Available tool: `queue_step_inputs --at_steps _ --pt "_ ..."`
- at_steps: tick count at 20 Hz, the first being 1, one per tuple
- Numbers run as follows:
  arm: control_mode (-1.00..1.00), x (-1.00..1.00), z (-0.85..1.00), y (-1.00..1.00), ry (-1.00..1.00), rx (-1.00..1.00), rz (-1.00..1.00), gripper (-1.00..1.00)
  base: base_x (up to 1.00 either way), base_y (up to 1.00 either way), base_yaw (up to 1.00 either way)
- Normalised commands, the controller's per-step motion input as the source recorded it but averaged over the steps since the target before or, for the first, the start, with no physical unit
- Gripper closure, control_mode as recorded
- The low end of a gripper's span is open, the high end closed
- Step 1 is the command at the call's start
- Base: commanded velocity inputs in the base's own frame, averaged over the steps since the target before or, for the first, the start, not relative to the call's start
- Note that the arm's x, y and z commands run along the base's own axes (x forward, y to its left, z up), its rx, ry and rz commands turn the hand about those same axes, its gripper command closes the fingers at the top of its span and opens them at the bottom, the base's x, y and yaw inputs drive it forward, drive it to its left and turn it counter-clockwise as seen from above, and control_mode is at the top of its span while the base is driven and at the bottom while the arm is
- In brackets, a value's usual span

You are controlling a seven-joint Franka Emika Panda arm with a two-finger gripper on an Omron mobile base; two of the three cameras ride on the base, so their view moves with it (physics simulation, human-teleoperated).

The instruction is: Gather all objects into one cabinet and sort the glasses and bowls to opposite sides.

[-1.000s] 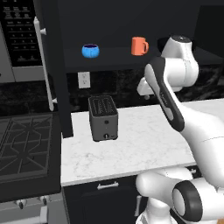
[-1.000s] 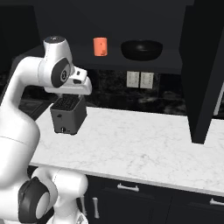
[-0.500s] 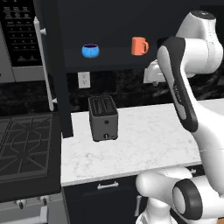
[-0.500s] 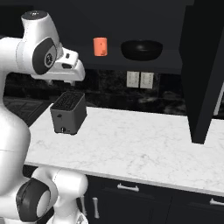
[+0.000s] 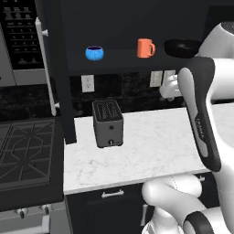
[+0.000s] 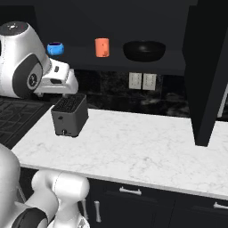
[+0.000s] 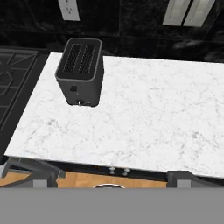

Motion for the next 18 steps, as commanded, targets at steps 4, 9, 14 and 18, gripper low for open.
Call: queue_step_inputs --at_steps 4,9,14,18 --pt "1.0 0.0 0.0 0.0 0.0 0.0 0.0 -1.0 -0.31 -0.02 0.03" --pt "1.0 0.0 0.0 0.0 0.0 0.0 0.0 -1.0 -0.35 0.33 0.71" --pt "1.0 0.0 0.0 0.0 0.0 0.0 0.0 -1.0 -0.14 0.09 1.0" --pt "1.0 0.0 0.0 0.0 0.0 0.0 0.0 -1.0 -0.05 0.0 1.0"
